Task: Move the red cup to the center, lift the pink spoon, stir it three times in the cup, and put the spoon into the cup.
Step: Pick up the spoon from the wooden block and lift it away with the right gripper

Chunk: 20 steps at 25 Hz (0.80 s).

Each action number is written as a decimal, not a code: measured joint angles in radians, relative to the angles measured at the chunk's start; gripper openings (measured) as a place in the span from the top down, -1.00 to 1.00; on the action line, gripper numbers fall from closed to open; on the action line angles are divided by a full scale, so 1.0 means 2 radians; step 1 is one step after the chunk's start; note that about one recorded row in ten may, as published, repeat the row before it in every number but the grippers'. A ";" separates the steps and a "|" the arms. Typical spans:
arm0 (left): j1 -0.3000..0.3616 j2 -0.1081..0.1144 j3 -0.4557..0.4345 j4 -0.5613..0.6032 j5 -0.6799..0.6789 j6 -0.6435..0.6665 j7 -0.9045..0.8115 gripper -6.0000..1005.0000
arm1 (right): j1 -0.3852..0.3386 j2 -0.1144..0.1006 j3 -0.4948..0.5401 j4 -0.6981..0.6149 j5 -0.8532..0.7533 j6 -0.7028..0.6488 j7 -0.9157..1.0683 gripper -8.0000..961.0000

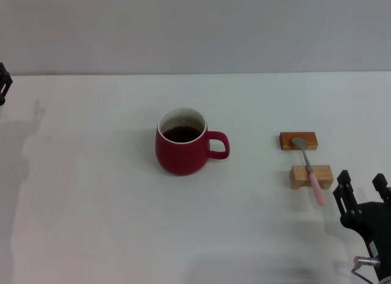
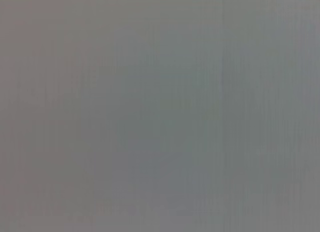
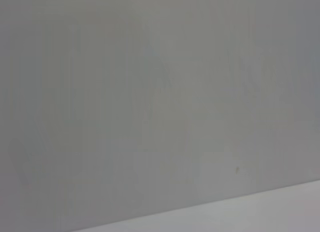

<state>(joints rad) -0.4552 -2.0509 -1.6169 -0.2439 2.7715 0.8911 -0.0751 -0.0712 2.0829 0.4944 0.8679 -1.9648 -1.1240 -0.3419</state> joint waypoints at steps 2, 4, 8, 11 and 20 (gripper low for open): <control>-0.001 0.000 0.000 -0.001 0.000 0.000 0.000 -0.65 | 0.003 0.000 -0.004 -0.006 0.002 0.000 0.003 -0.34; -0.001 0.000 0.000 -0.001 0.000 0.000 0.000 -0.65 | 0.006 0.001 -0.006 -0.007 0.003 0.001 0.004 -0.34; -0.001 0.000 0.000 -0.001 0.000 0.001 0.000 -0.65 | 0.013 0.001 -0.016 -0.009 0.011 0.002 0.004 -0.33; -0.001 0.000 0.000 -0.001 0.000 0.002 0.000 -0.65 | 0.023 0.000 -0.029 -0.010 0.028 0.002 0.002 -0.33; 0.002 0.000 0.000 -0.001 0.000 0.003 0.000 -0.65 | 0.035 -0.001 -0.036 -0.016 0.034 0.007 0.001 -0.33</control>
<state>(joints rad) -0.4522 -2.0500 -1.6169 -0.2454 2.7708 0.8973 -0.0751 -0.0013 2.0817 0.4218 0.8368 -1.8958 -1.1100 -0.3394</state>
